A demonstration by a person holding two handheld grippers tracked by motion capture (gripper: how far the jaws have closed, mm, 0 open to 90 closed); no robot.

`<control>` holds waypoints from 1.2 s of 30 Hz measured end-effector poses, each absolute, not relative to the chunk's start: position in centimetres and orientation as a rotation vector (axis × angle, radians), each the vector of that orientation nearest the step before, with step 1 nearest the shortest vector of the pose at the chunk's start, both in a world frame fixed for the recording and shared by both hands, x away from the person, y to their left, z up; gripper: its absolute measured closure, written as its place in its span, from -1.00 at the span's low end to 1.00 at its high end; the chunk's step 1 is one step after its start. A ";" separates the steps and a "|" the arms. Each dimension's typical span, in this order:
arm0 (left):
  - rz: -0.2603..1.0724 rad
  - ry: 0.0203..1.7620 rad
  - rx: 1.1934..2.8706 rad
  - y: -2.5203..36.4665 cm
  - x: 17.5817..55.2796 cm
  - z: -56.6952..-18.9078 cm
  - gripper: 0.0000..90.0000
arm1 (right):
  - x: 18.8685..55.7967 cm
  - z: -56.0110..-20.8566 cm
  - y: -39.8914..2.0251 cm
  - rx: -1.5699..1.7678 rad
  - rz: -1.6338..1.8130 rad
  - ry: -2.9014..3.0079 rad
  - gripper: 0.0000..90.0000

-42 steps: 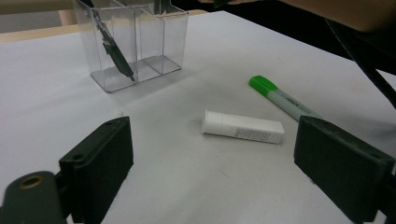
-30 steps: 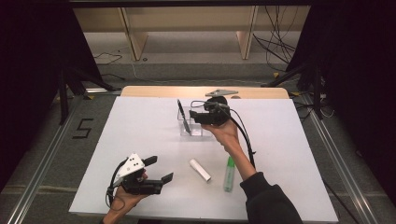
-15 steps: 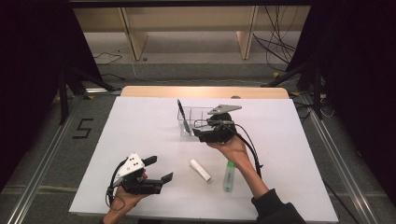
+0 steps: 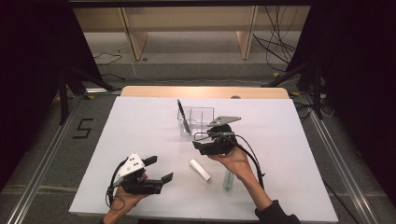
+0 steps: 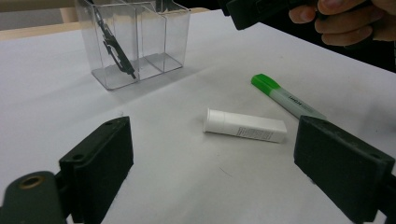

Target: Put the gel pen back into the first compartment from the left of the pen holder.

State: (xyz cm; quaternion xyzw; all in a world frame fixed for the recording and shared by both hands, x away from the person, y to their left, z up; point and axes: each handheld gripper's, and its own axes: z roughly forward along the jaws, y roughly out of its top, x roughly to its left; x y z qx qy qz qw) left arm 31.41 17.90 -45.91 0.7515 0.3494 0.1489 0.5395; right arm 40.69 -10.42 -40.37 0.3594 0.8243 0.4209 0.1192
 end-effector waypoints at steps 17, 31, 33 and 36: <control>0.354 0.832 1.789 17.9 31.4 -45.9 -0.74 | 39.3 -41.9 -10.3 1.047 1.183 2.464 -0.35; 0.351 0.836 1.789 17.9 31.5 -45.9 -0.74 | 38.8 -42.8 -9.9 1.037 1.134 2.515 -0.37; 0.350 0.836 1.789 17.9 31.5 -45.9 -0.74 | 38.7 -42.8 -10.2 1.040 1.127 2.516 -0.37; 0.349 0.836 1.789 17.9 31.5 -45.9 -0.74 | 38.6 -42.9 -10.7 1.057 1.117 2.514 -0.38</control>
